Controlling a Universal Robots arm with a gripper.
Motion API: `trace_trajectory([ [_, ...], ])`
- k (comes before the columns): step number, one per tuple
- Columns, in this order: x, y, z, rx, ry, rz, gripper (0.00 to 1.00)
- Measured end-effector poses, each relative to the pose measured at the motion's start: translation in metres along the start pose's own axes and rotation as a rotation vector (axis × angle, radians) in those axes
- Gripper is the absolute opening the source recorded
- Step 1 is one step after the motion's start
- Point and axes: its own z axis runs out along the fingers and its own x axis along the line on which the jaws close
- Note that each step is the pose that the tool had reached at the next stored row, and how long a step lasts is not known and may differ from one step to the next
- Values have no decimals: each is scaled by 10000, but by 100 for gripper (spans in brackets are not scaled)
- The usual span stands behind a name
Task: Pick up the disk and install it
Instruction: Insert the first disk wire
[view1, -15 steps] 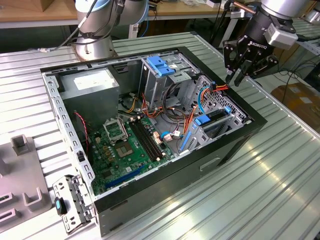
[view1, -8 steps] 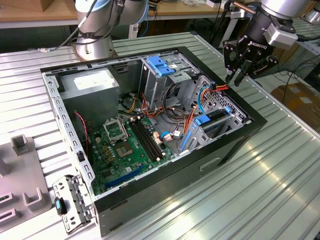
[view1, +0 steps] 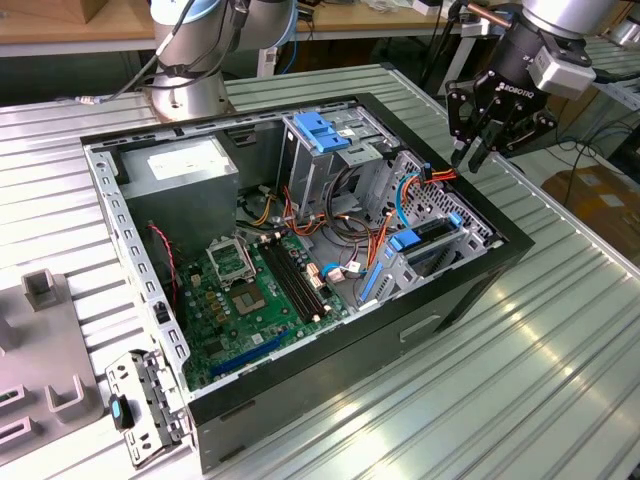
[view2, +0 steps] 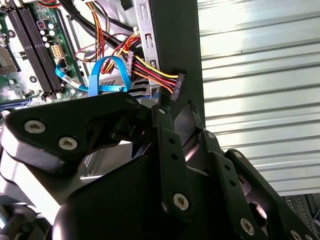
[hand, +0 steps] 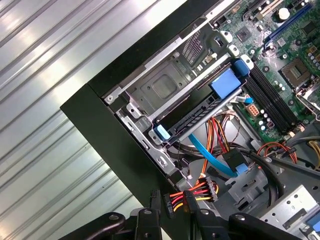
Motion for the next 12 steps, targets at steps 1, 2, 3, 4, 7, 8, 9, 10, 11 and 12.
trace_trajectory([
  [1, 0, 0, 2, -1, -1, -68, 32],
  [2, 1, 0, 10, -3, -5, -280, 32],
  [3, 1, -1, 13, -7, -7, -407, 32],
  [4, 2, -1, 19, -8, -10, -558, 32],
  [7, 2, 0, 48, -18, -22, -1214, 32],
  [8, 3, 0, 68, -21, -25, -1405, 32],
  [9, 1, -2, 101, -22, -25, -1443, 32],
  [10, -7, -12, 142, -22, -25, -1448, 32],
  [11, -15, -21, 161, -21, -26, -1447, 32],
  [12, -23, -34, 171, -21, -25, -1449, 32],
])
